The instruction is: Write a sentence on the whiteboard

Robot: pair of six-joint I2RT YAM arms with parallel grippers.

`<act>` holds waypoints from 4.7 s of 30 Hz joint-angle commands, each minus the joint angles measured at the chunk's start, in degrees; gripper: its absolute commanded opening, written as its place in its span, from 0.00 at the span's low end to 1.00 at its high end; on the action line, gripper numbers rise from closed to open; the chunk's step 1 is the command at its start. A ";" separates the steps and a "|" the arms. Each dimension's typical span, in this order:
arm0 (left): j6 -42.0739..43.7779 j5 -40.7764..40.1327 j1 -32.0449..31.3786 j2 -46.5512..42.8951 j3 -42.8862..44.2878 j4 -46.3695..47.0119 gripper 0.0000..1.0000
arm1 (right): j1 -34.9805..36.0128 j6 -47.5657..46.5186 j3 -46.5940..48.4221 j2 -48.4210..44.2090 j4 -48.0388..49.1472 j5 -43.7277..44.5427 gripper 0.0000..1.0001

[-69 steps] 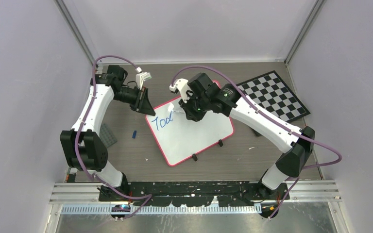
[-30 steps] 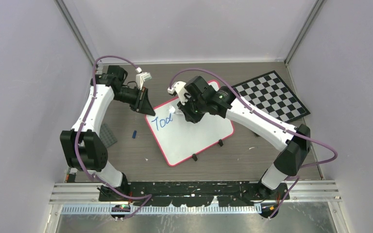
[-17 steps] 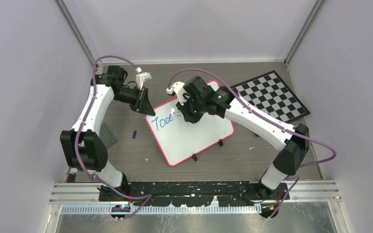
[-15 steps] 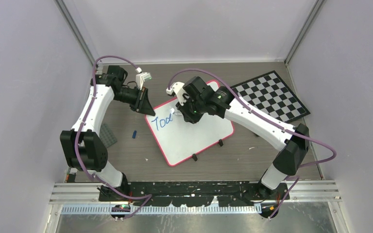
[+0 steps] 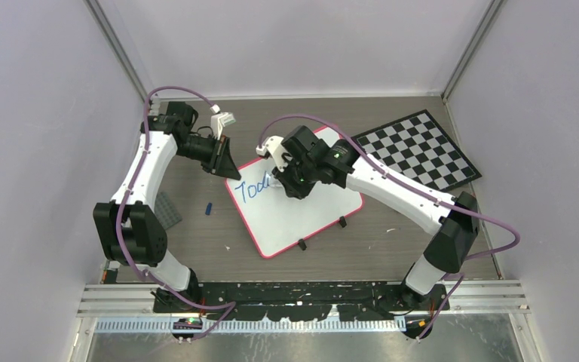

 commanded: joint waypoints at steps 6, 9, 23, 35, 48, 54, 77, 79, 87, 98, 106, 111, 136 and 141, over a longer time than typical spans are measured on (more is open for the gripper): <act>-0.32 -4.26 -1.26 -0.12 -1.14 2.11 0.00 | -0.69 -1.62 0.10 -2.45 0.25 3.04 0.00; -0.33 -4.29 -1.27 -0.12 -1.09 2.11 0.00 | -1.31 -2.12 1.06 -2.42 -0.12 3.35 0.00; -0.43 -4.35 -1.46 0.22 -0.99 2.14 0.00 | -2.98 -2.68 5.11 -0.43 0.05 3.88 0.00; -0.38 -4.44 -1.48 0.25 -1.13 2.20 0.00 | -2.97 -1.80 4.24 -0.20 -0.26 1.95 0.00; -0.35 -4.53 -1.57 0.24 -1.23 2.18 0.00 | -2.62 -1.58 0.76 -1.89 -0.69 1.09 0.00; -0.37 -4.61 -1.61 0.13 -1.34 2.12 0.00 | -2.64 -2.51 0.67 -2.88 -1.97 1.78 0.00; -0.68 -4.87 -2.10 -0.04 -1.23 2.11 0.00 | -3.54 -3.45 4.93 -3.16 -1.24 3.61 0.00; -0.67 -4.89 -2.12 -0.03 -1.26 2.06 0.00 | -3.71 -3.56 4.95 -2.90 -0.91 3.61 0.00; -0.68 -5.14 -2.10 -0.03 -1.58 2.37 0.00 | -4.46 -3.56 4.40 -2.25 -0.52 3.86 0.00; -0.74 -5.02 -2.11 0.18 -1.52 2.45 0.00 | -4.46 -2.25 -0.50 -4.44 -1.16 2.07 0.00; -0.94 -4.88 -2.18 0.32 -1.40 2.51 0.00 | -4.56 -3.35 0.78 -4.43 -1.35 3.20 0.00; -1.01 -5.01 -2.18 0.31 -1.31 2.46 0.00 | -5.26 -3.65 4.03 -3.07 -1.28 4.10 0.00; -0.97 -5.07 -2.33 0.49 -0.86 2.25 0.00 | -4.21 -2.23 -1.47 -4.43 -2.13 1.84 0.00; -0.98 -5.05 -2.27 0.06 -1.14 2.28 0.00 | -2.64 -0.92 -4.43 -5.58 -1.53 1.62 0.00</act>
